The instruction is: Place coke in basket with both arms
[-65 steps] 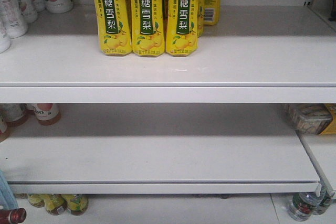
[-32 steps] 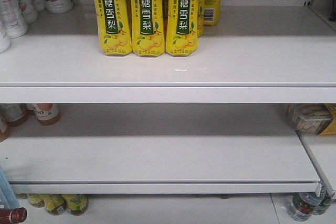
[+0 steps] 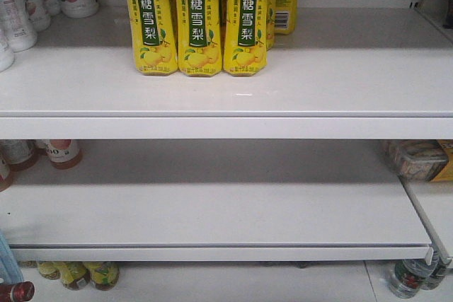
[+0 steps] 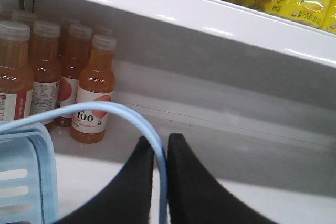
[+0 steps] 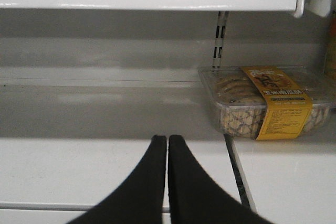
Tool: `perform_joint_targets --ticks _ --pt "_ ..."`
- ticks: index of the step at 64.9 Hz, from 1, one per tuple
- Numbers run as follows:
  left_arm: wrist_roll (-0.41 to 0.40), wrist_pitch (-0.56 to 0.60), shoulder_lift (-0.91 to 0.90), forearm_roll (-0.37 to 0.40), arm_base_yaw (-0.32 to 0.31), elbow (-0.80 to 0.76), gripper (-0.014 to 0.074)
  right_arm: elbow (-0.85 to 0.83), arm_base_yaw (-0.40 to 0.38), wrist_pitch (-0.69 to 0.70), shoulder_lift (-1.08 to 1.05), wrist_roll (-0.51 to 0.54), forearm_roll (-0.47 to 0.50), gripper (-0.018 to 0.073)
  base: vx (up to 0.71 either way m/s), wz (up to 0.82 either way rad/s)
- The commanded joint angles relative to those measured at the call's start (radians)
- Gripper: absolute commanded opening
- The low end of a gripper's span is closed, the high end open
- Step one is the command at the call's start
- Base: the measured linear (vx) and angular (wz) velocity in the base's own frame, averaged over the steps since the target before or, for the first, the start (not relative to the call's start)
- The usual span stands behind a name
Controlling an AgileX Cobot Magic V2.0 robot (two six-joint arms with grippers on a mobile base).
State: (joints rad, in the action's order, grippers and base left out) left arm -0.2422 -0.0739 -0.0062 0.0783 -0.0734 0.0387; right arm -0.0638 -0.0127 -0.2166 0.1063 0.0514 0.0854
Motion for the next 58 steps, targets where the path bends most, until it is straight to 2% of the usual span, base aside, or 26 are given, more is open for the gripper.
perform_joint_targets --ticks 1,8,17,58 --pt "0.034 0.149 -0.021 -0.039 0.000 0.002 -0.0006 0.050 -0.005 0.160 -0.038 -0.059 -0.052 -0.0005 0.00 0.00" --pt "0.034 0.149 -0.021 -0.039 0.000 0.002 -0.0006 0.110 -0.005 0.245 -0.100 -0.118 -0.098 -0.0005 0.00 0.00" --pt "0.034 0.149 -0.020 -0.039 0.000 0.002 -0.0006 0.107 -0.008 0.258 -0.133 -0.124 -0.181 -0.0005 0.00 0.00" --pt "0.034 0.149 -0.020 -0.039 0.000 0.002 -0.0006 0.107 -0.007 0.258 -0.133 -0.124 -0.176 -0.0004 0.00 0.00"
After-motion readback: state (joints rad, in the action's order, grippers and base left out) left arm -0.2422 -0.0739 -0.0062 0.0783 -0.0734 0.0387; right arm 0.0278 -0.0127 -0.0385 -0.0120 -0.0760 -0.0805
